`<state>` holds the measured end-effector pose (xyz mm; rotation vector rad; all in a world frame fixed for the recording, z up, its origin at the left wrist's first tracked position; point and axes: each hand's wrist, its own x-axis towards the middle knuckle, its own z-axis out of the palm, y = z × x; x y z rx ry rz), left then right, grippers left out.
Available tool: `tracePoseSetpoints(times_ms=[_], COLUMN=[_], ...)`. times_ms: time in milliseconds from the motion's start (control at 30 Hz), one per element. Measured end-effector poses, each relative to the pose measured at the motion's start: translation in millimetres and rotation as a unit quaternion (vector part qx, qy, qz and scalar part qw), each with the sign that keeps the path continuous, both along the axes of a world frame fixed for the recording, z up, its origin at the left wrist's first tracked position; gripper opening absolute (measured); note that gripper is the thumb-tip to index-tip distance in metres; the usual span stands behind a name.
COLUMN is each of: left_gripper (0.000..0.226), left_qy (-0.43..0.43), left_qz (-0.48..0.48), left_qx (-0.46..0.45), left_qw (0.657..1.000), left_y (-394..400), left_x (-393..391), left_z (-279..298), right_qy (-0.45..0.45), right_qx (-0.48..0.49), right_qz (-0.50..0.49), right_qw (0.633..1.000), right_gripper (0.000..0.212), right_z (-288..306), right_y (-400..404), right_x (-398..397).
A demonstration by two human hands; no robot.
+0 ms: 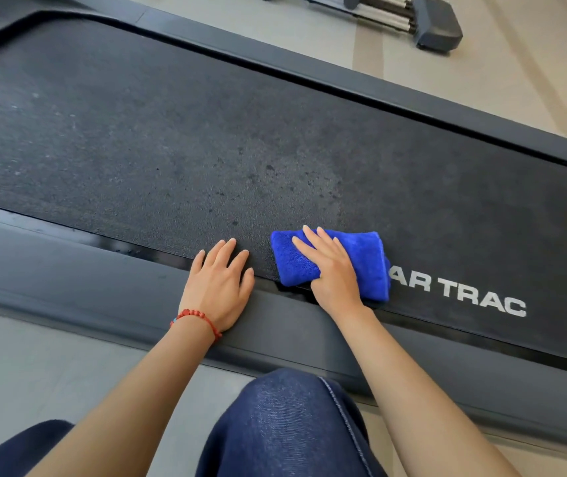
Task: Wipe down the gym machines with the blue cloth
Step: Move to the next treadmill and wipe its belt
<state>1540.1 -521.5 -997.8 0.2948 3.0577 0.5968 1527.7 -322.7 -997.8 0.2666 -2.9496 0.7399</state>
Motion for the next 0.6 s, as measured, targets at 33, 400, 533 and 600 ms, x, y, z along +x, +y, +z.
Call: tracePoseSetpoints(times_ms=[33,400,533,600], left_gripper=[0.06,0.054,0.052,0.051], left_qy=[0.001,0.012,0.023,0.023], left_qz=[0.0,-0.002,-0.003,-0.002], left_qx=[0.0,-0.027,-0.036,-0.038], left_qw=[1.0,1.0,0.999,0.999], left_y=[0,0,1,1], left_x=[0,-2,-2,-2], left_z=[-1,-4,-4,-4], right_qy=[0.004,0.029,0.038,0.039], right_qx=[0.002,0.021,0.023,0.025], right_qz=[0.0,-0.048,-0.048,-0.049], right_qw=[1.0,0.998,0.998,0.998], right_gripper=[0.084,0.076,0.077,0.076], right_z=[-1,-1,-3,-4], right_y=[1,3,8,11], right_x=[-2,-71,-93,-107])
